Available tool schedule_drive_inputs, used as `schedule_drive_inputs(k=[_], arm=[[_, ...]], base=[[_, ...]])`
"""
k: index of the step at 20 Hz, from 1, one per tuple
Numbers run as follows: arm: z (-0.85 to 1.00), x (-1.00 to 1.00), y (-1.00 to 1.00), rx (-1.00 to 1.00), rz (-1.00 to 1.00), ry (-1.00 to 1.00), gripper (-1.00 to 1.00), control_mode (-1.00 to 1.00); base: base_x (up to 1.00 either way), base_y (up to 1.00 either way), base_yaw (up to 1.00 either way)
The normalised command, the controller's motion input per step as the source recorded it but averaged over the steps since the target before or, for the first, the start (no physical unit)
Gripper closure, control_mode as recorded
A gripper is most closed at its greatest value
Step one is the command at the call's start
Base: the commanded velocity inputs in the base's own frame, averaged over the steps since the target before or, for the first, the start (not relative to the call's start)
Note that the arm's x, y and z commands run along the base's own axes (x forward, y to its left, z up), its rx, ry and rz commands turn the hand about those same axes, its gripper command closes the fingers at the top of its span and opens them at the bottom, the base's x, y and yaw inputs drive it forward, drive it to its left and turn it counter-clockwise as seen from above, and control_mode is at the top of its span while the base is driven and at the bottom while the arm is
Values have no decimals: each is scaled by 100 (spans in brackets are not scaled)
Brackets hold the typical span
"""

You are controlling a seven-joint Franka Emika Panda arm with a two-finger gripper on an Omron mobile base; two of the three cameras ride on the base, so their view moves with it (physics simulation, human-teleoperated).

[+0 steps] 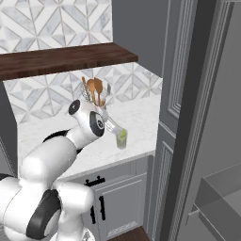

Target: Grab a lemon wedge from the fridge and one ice cube from the ice bowl, and put them in the glass of lemonade.

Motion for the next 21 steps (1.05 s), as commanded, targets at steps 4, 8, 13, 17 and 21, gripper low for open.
schedule_drive_inputs(k=[4, 8, 13, 17, 21], arm=[[88, -98, 1, 31, 0, -22, -100, -100], [76, -95, 9, 27, 0, -25, -100, -100], [49, -98, 30, 16, 0, -20, -100, -100], [54, -87, 44, 4, 0, -25, -100, -100], [50, -72, 35, 8, 0, -21, -100, -100]], base=[[0, 0, 0], [0, 0, 0], [0, 0, 0], [0, 0, 0], [0, 0, 0]])
